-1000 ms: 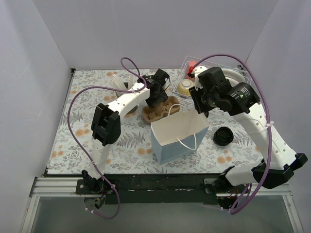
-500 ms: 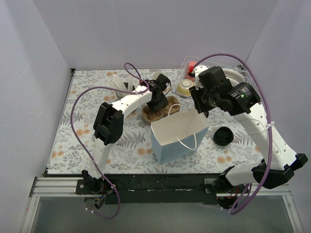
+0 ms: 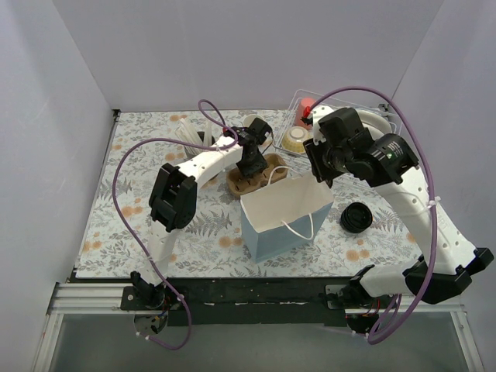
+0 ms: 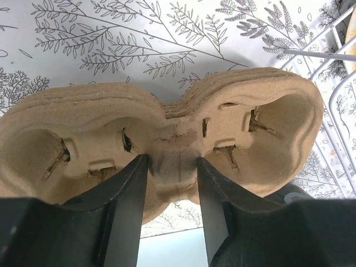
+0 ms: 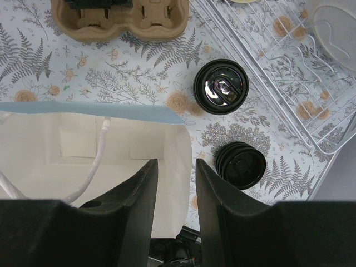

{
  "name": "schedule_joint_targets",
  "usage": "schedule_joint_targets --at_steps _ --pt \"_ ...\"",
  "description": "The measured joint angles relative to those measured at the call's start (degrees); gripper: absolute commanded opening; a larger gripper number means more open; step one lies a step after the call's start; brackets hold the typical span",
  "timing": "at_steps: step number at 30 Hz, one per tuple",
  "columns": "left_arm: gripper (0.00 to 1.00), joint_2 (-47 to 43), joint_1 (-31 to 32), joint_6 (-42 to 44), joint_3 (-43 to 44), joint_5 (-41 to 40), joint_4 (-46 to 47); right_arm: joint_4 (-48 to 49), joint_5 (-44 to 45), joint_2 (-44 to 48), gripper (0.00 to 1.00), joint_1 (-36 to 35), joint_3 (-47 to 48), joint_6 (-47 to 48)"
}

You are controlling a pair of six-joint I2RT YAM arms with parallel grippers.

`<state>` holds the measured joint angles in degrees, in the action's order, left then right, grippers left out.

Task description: Pack the takeout coffee

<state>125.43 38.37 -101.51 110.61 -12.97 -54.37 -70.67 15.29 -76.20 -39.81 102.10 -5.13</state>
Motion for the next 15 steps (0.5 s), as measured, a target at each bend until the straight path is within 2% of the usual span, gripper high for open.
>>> schedule_joint_targets --at_steps 15 --pt "0.34 0.2 0.2 2.3 4.2 -0.2 -2.9 0.3 0.0 1.2 0.41 0.0 -2.6 0.2"
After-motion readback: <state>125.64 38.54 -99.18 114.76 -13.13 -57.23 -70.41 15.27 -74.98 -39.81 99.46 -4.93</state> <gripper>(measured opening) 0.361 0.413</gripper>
